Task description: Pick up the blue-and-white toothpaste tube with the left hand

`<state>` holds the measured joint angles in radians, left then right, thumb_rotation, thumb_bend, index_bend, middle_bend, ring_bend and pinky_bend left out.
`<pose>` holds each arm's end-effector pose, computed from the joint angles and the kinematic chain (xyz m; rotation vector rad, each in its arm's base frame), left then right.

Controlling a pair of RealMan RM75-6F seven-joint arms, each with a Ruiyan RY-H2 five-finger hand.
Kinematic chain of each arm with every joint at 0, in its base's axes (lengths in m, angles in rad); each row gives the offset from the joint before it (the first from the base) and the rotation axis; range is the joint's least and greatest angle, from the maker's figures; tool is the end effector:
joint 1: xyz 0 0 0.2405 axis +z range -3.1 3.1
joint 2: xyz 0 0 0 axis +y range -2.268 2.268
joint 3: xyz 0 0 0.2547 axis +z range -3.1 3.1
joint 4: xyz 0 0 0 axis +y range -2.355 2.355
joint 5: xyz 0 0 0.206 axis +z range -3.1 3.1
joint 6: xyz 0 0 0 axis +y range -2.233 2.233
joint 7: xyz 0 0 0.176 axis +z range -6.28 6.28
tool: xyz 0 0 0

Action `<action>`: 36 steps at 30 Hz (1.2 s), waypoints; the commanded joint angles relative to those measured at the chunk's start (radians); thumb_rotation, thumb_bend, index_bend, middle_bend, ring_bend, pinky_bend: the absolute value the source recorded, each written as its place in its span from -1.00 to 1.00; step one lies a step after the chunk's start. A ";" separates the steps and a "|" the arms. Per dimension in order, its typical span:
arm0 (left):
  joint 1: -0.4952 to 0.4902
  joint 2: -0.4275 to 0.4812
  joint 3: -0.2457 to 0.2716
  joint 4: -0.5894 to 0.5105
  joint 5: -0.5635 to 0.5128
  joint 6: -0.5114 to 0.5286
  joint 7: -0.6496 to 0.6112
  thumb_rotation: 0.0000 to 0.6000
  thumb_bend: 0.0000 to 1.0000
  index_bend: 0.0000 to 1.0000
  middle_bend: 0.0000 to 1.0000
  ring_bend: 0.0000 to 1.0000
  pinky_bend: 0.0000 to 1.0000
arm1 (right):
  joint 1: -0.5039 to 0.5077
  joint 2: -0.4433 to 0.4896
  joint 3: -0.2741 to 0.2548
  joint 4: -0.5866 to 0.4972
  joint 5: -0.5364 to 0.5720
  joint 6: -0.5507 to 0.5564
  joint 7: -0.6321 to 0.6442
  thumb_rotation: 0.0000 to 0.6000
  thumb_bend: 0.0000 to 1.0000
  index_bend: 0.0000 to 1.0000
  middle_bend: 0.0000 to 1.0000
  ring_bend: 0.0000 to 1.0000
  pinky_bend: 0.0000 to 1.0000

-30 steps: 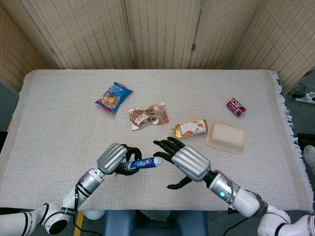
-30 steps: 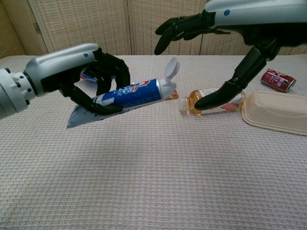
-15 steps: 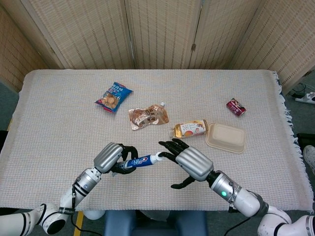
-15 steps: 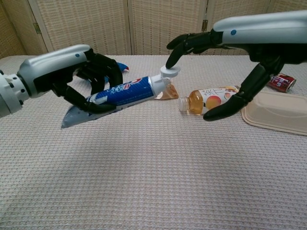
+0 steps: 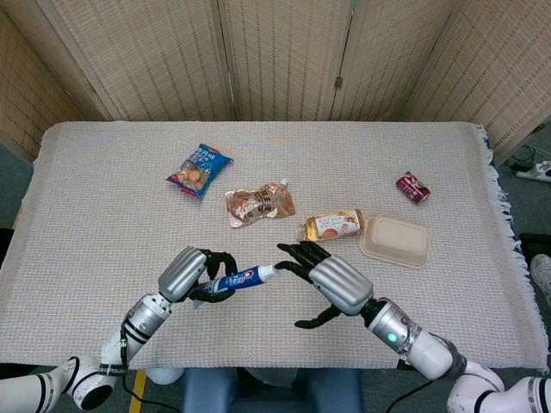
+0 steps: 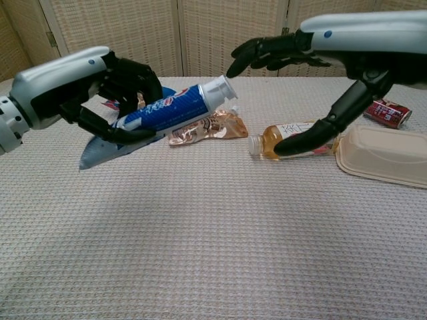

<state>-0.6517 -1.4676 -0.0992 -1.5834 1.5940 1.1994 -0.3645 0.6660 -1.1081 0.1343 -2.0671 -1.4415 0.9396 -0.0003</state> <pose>-0.1012 0.3160 0.0151 -1.8516 -1.2515 -1.6052 -0.0684 -0.2792 0.0630 2.1025 -1.1423 1.2582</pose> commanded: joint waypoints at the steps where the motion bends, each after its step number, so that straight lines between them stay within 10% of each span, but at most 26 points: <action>1: 0.003 -0.015 0.003 0.023 0.021 0.025 -0.023 1.00 0.58 0.54 0.67 0.48 0.36 | -0.029 0.022 0.012 -0.013 -0.071 0.062 0.165 0.39 -0.76 -0.89 -1.00 -1.00 -1.00; 10: 0.000 -0.062 -0.004 0.052 0.049 0.072 -0.062 1.00 0.58 0.56 0.69 0.51 0.40 | 0.007 -0.036 0.051 0.018 -0.097 0.073 0.404 -0.05 -0.77 -1.00 -1.00 -1.00 -1.00; 36: -0.009 -0.103 -0.024 0.048 0.056 0.118 -0.038 1.00 0.58 0.59 0.72 0.53 0.40 | 0.109 -0.227 0.095 0.152 -0.031 0.027 0.580 -0.10 -0.78 -1.00 -1.00 -1.00 -1.00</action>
<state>-0.6607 -1.5705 -0.1236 -1.5356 1.6495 1.3172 -0.4023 0.7744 -1.3318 0.2305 -1.9181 -1.4716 0.9645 0.5794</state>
